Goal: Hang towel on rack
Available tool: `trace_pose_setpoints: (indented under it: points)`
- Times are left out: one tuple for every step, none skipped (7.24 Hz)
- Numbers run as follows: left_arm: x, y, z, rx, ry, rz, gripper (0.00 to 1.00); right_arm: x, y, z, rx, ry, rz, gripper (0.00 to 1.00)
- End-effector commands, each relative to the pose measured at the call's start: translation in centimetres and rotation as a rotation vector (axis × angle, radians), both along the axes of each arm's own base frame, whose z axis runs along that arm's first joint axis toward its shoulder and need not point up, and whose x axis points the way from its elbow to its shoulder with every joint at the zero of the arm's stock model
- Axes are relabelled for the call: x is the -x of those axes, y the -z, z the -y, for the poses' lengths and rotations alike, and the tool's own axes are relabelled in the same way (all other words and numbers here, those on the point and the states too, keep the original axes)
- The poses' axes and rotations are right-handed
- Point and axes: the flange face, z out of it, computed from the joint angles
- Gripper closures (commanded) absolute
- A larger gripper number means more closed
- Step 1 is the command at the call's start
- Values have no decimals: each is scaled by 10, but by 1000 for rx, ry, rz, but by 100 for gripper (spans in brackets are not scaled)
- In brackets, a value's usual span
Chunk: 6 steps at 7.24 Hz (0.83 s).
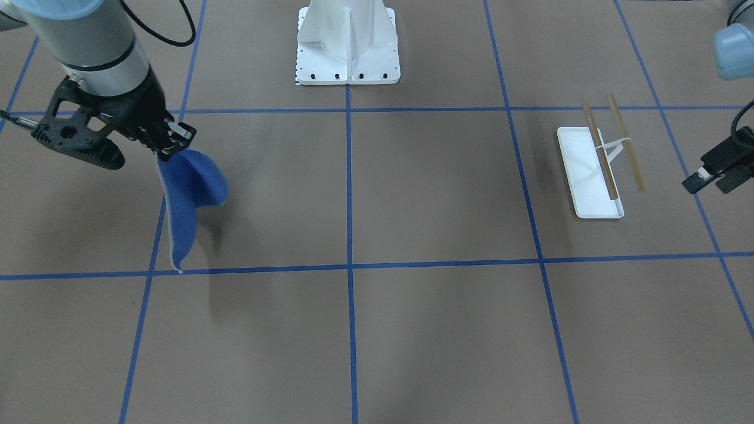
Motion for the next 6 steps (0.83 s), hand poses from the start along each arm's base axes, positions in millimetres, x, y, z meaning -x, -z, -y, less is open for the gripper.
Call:
trace_pose_setpoints:
  points:
    - [-54,71,11,159,36,-99,2,45,76,48,54,-141,60,100]
    - [-72,79,8,292,62,-137,2,64,112,71,105,-227,88,100]
    - [-99,99,6,413,76,-175,2,77,127,78,124,-289,142,100]
    - [-127,119,5,539,92,-208,2,81,139,76,144,-350,204,100]
    - [-142,131,4,674,125,-236,2,89,160,73,171,-386,240,100]
    - [-151,147,2,742,141,-297,2,103,194,78,189,-400,245,100]
